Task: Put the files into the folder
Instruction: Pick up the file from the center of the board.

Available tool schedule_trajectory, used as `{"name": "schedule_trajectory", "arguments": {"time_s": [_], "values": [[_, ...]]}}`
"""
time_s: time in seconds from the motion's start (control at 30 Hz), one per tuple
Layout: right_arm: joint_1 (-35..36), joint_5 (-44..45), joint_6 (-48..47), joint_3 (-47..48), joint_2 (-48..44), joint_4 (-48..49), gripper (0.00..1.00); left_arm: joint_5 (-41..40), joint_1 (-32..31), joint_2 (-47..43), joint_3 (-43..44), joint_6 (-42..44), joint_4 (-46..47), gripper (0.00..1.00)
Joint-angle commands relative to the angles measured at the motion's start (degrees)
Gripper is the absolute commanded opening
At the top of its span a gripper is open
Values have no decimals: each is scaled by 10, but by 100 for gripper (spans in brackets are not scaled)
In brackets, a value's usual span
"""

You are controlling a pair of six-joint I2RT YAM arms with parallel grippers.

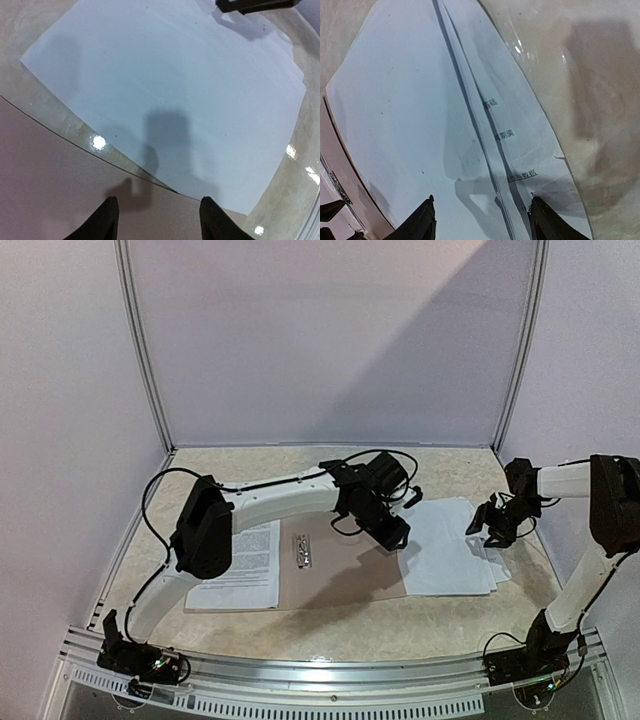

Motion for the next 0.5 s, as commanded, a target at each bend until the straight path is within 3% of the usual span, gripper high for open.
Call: {"name": "schedule_trajectory", "arguments": {"time_s": [0.0, 0.2, 0.47], "values": [[-2, 17, -7, -6, 0, -9, 64, 22, -11, 57, 24, -61, 20, 56], [0, 61, -20, 19, -39, -53, 59, 21, -14, 92, 33, -75, 22, 54], [3, 9, -27, -23, -71, -19, 57, 11, -14, 92, 22, -72, 13, 54]]}}
